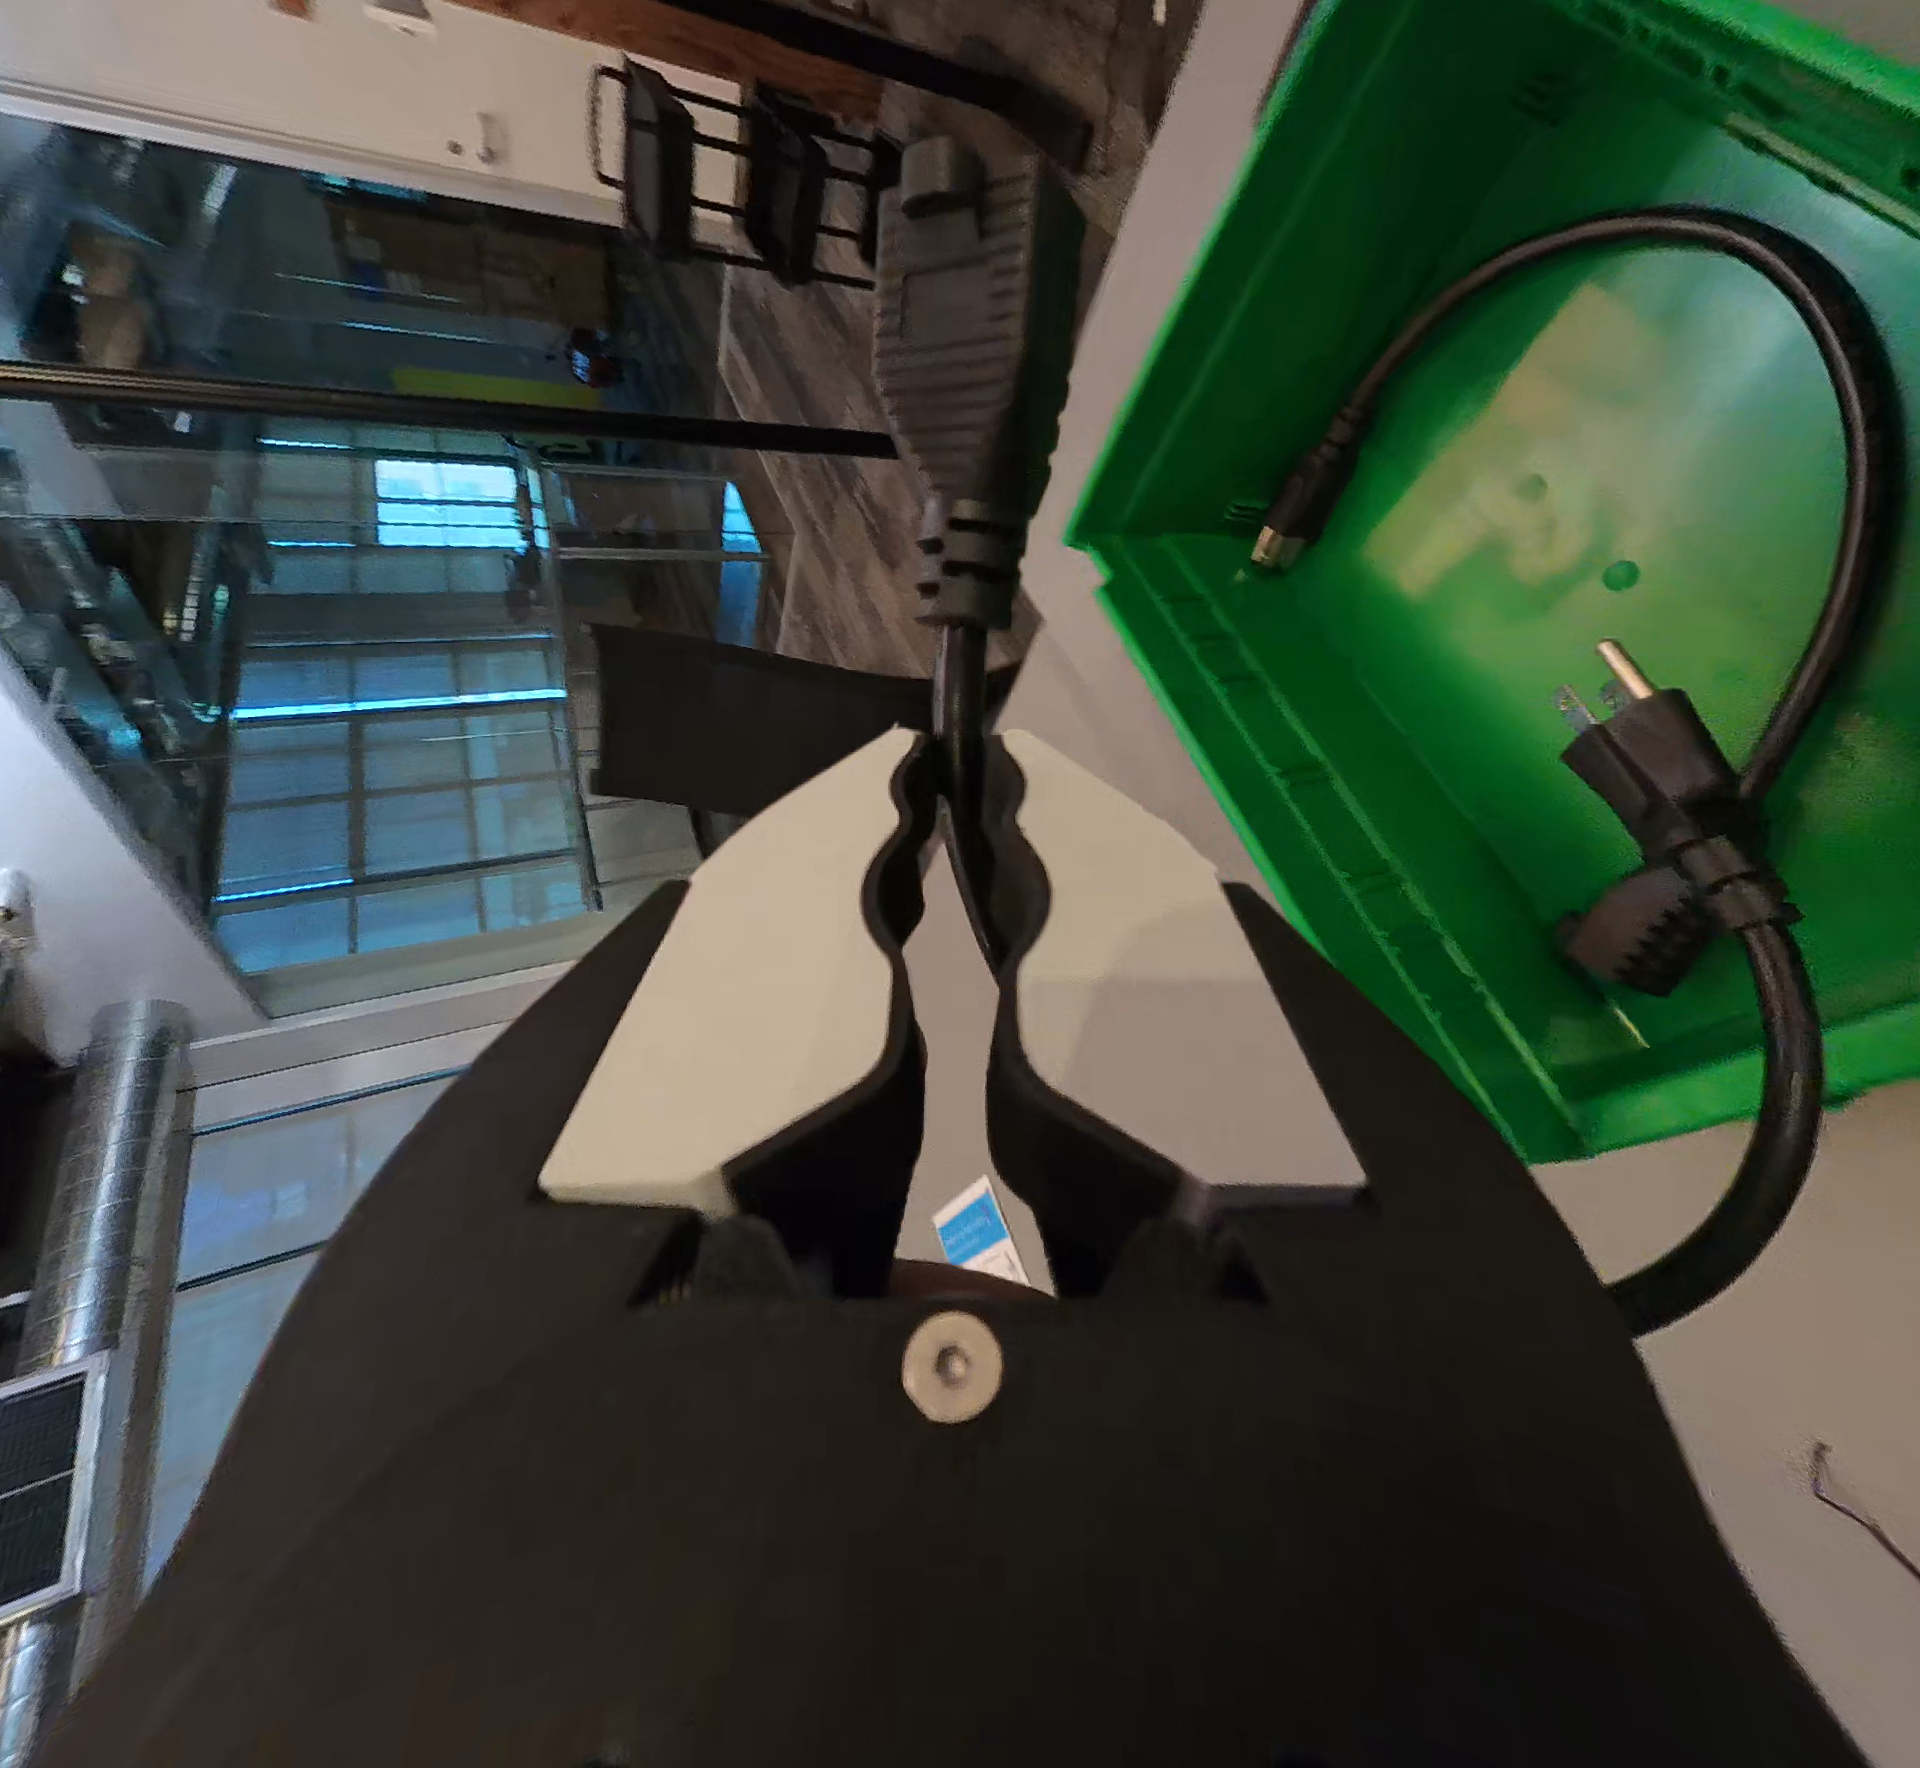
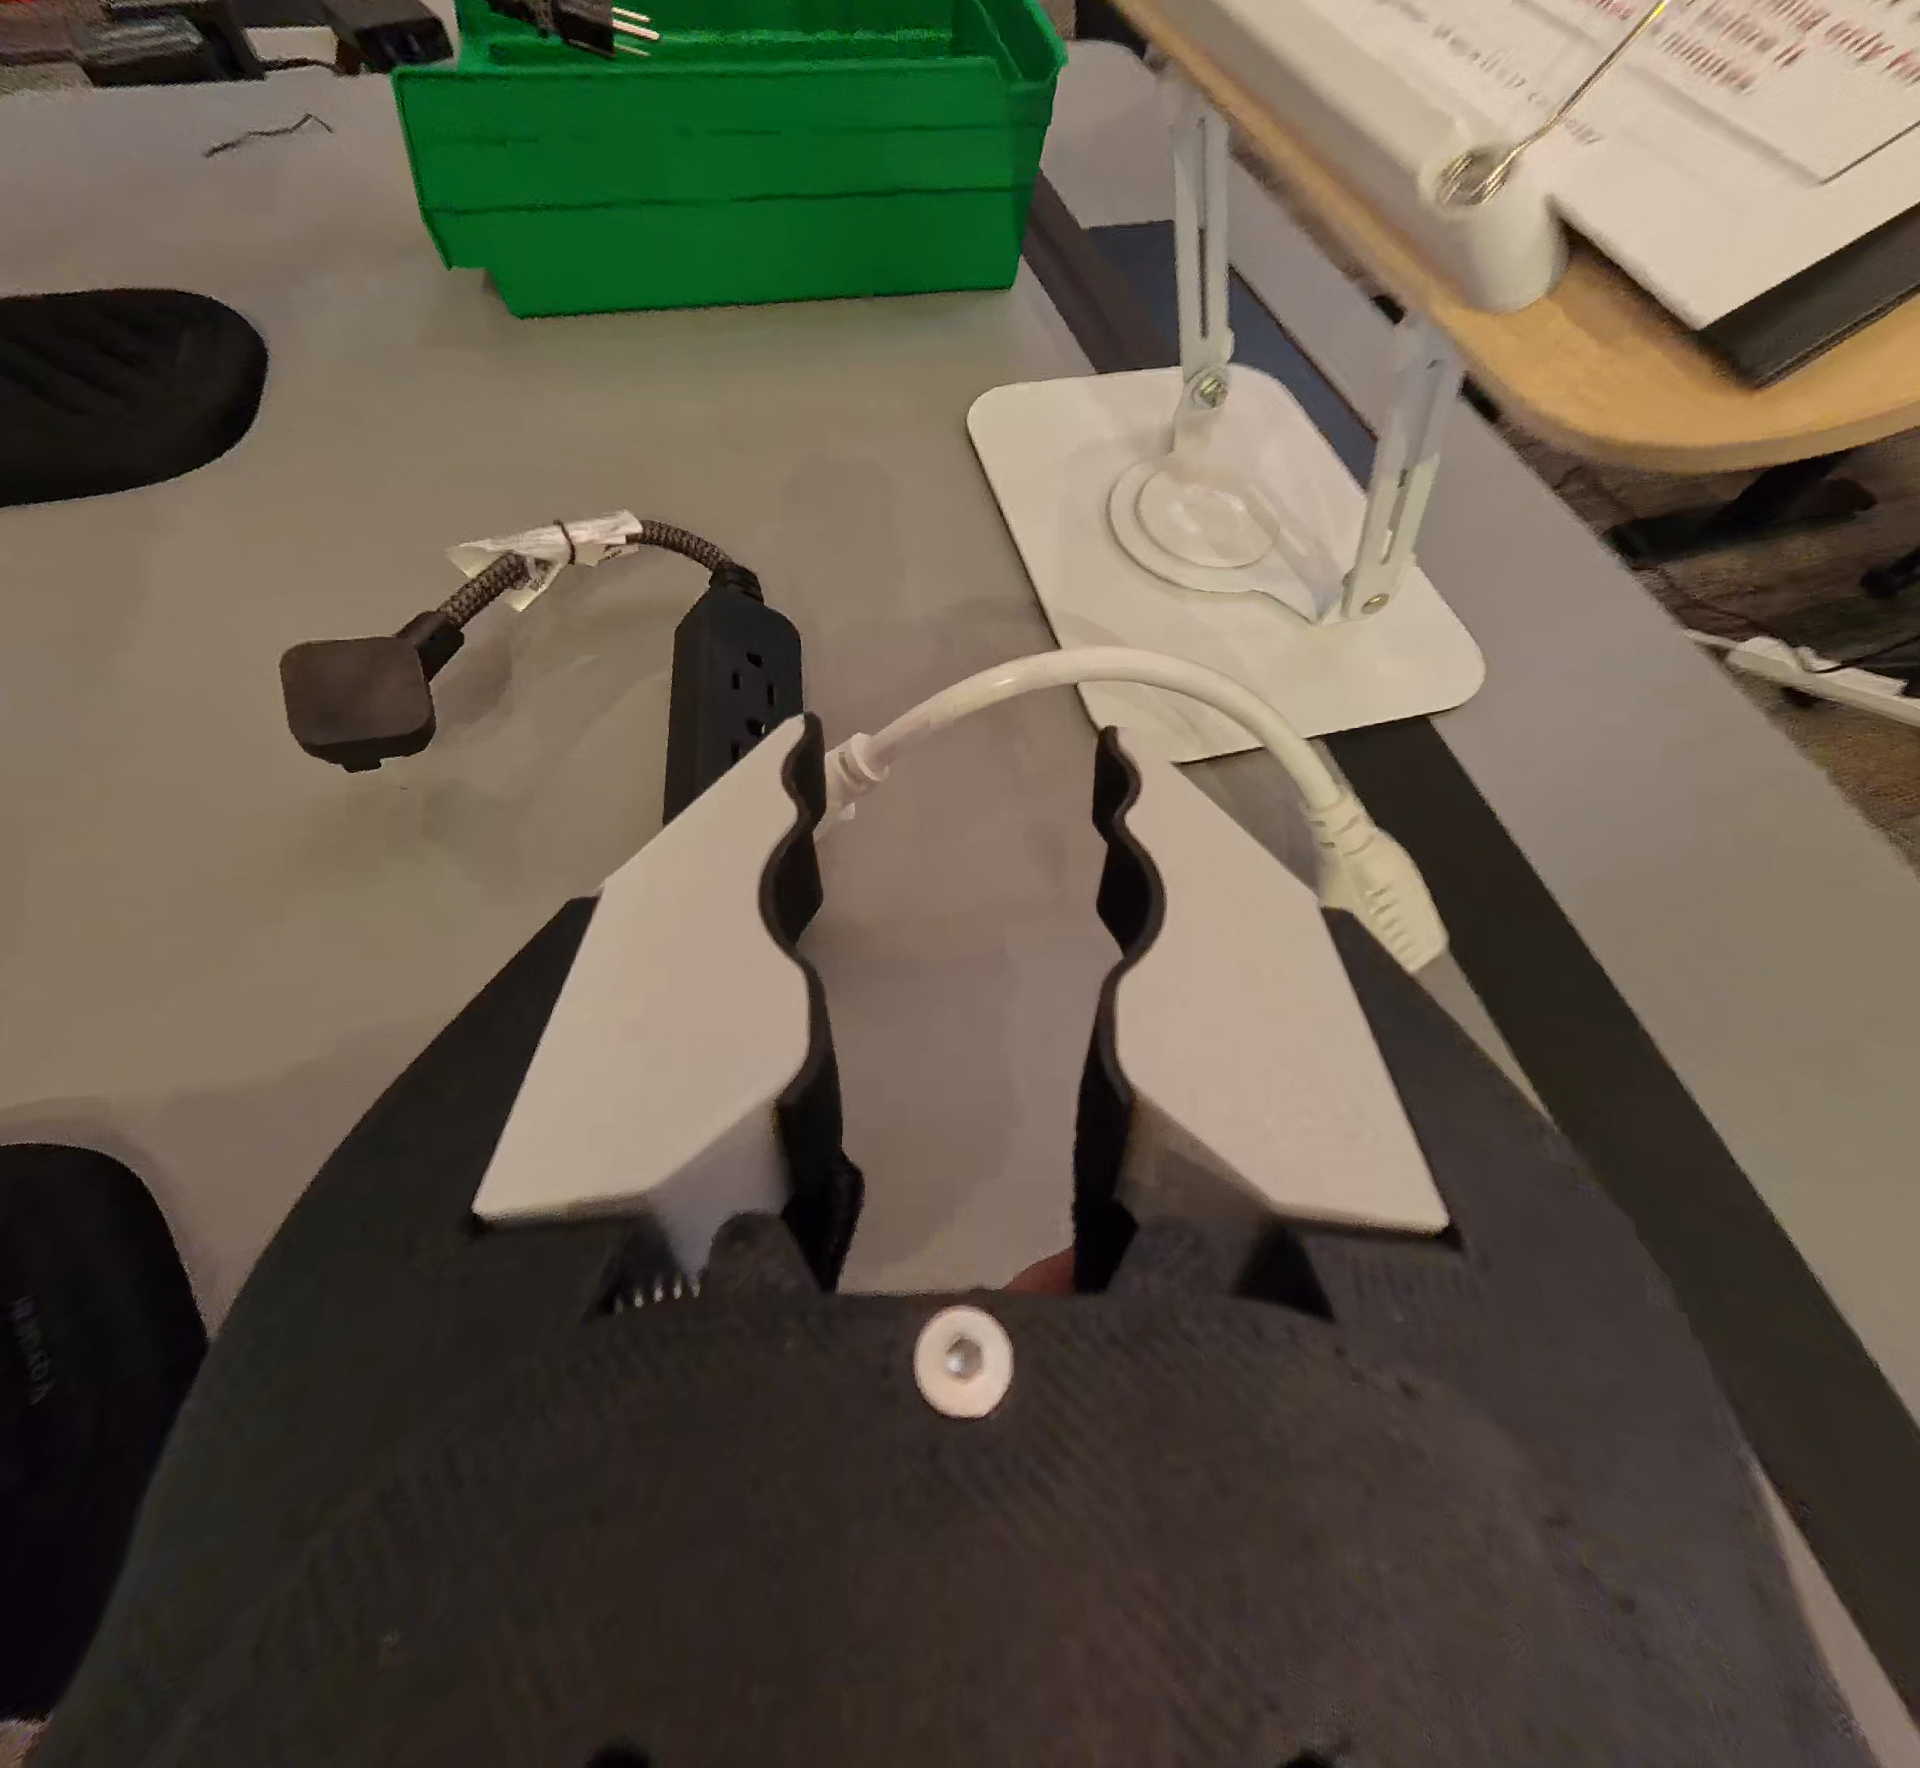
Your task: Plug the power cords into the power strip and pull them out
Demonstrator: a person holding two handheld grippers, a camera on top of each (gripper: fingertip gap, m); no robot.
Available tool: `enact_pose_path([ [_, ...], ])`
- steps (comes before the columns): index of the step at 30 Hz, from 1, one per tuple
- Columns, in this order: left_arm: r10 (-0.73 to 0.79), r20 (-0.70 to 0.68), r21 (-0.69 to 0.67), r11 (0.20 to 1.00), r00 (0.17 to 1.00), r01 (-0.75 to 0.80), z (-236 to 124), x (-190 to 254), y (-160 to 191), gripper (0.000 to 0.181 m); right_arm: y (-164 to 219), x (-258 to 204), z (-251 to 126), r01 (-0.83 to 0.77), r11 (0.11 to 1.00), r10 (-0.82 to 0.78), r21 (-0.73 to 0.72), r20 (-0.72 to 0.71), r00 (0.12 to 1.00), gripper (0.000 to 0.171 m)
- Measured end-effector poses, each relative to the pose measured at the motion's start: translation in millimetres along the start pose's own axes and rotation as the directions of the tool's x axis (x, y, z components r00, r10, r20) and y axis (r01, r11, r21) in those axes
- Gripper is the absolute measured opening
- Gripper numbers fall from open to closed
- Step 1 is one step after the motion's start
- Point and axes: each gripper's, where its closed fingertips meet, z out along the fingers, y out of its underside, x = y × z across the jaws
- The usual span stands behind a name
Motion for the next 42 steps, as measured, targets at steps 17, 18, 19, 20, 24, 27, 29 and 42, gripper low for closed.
enact_pose_path([
  [17,-0.434,0.136,0.52,0.797,0.891,0.308,-98.1,-64.2,-138.4,0.008,-128.2,-86.3,42.6,-0.017,0.989,-0.007,0.144,0.169,0.986,0.079],
  [18,-0.454,0.136,0.543,0.778,0.88,0.317,-100.9,-64.2,-147.6,0.007,-130.7,-84.6,56.6,-0.065,0.989,0.043,0.135,0.154,0.987,0.078],
  [19,-0.465,0.133,0.56,0.764,0.875,0.321,-103.4,-62.7,-157.0,0.008,-135.2,-83.7,69.1,-0.119,0.982,0.096,0.148,0.152,0.984,0.075],
  [20,-0.473,0.132,0.576,0.752,0.871,0.321,-106.1,-61.1,-166.5,0.008,-140.6,-82.6,80.7,-0.189,0.966,0.162,0.175,0.157,0.974,0.075],
  [24,-0.503,0.135,0.635,0.705,0.854,0.315,-118.3,-50.5,-203.7,0.008,-145.4,-75.3,121.3,-0.447,0.853,0.404,0.268,0.203,0.892,0.077],
  [27,-0.513,0.15,0.663,0.687,0.845,0.299,-126.5,-37.3,-228.3,0.007,-146.0,-69.1,135.5,-0.605,0.717,0.534,0.347,0.284,0.796,0.076],
  [29,-0.507,0.154,0.676,0.68,0.848,0.284,-130.8,-24.7,-244.0,0.008,-141.8,-62.6,139.5,-0.642,0.667,0.577,0.378,0.283,0.766,0.074],
  [42,-0.531,0.011,0.686,0.621,0.847,0.38,-121.3,30.5,-251.1,0.007,-135.8,-26.7,103.3,-0.51,0.719,0.508,0.472,0.144,0.849,0.027],
])
